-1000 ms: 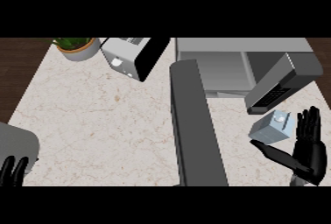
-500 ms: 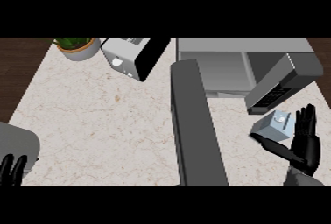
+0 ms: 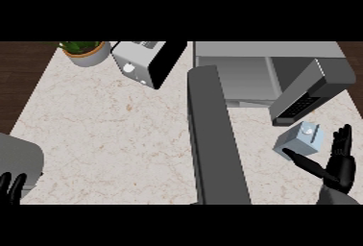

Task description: Pick up the milk, place it into the microwave and close the microwave

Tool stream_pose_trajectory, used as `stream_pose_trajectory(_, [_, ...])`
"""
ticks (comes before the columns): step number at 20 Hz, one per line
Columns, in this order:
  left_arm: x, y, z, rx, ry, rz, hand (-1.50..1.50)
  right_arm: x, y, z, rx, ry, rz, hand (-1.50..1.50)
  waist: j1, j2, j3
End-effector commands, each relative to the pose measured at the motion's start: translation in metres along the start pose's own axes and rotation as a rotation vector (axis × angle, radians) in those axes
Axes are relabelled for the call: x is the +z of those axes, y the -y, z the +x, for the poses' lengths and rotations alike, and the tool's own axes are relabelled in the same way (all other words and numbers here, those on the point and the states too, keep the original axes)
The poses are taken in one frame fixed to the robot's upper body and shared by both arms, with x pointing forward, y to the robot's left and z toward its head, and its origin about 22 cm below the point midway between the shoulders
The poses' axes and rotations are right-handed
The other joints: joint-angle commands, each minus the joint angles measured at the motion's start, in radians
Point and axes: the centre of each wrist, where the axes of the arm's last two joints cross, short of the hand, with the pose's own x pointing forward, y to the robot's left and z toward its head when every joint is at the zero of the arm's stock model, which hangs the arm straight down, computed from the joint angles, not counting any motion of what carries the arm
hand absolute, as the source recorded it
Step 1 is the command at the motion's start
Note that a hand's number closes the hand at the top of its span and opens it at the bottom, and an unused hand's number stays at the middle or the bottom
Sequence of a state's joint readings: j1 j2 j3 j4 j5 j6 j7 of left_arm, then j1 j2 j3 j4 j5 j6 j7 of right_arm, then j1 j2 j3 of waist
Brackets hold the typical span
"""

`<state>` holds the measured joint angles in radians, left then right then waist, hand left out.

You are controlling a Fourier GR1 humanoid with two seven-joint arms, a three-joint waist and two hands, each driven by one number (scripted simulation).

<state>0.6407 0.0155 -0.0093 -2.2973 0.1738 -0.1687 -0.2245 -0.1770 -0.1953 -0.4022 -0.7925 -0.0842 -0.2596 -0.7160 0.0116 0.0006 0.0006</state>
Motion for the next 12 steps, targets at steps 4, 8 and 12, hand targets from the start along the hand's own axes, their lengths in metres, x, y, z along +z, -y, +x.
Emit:
stream_pose_trajectory(4, [-0.002, 0.012, -0.002, 0.024, 0.004, -0.004, -1.5, 0.009, 0.015, -0.019, -0.241, -0.026, 0.235, -1.5, 0.005, 0.001, 0.003])
stream_pose_trajectory(8, [-0.009, 0.016, -0.012, 0.001, -0.001, 0.005, -1.5, 0.011, 0.006, -0.02, -0.374, 0.029, 0.375, -1.5, -0.001, 0.002, 0.002])
stream_pose_trajectory(12, [-0.004, 0.004, 0.0, 0.008, 0.0, 0.003, -1.5, 0.003, -0.014, -0.015, -0.34, 0.103, 0.342, 1.5, -0.001, -0.001, 0.0])
